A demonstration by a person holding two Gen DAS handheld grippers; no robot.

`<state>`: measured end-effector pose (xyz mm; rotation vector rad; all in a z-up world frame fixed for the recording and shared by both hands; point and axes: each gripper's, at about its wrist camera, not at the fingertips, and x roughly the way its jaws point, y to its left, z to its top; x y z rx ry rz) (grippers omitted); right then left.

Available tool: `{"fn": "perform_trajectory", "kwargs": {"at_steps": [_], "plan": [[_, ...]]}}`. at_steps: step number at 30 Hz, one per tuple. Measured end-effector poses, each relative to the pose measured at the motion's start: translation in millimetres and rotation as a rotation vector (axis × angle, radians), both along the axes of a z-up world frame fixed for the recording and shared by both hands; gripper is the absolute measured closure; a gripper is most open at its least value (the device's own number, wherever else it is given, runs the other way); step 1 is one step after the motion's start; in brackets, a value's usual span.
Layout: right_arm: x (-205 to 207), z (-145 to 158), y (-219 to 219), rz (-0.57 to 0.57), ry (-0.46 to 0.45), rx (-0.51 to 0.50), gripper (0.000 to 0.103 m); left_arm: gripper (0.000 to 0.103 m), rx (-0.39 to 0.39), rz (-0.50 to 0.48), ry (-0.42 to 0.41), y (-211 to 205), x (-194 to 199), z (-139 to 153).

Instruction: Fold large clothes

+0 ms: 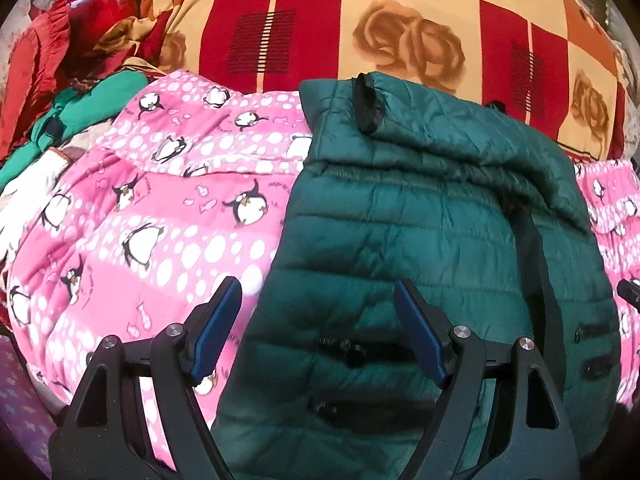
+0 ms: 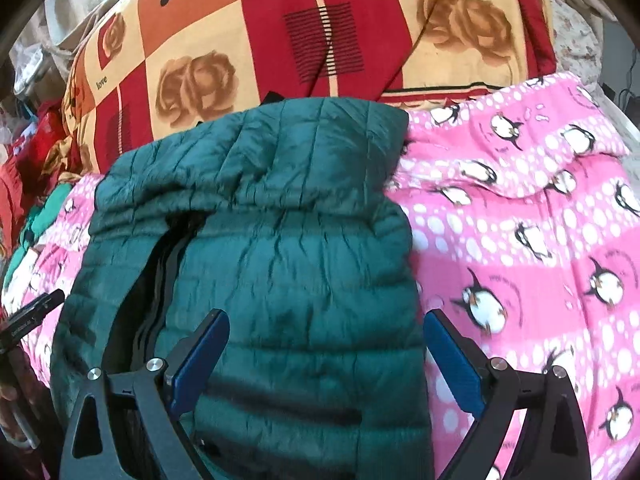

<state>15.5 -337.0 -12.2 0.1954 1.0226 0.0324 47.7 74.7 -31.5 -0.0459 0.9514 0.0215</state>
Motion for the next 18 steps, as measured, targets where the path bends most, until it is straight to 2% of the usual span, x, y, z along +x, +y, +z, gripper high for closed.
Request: {"fn": "perform_trajectory", "kwargs": {"at_steps": [18], "plan": [[-68.2,-15.4,7.3,0.007,0.081,-0.025,0.007,0.024,-0.001,0.003,0.020,9.0,-47.2,-8.4]]}}
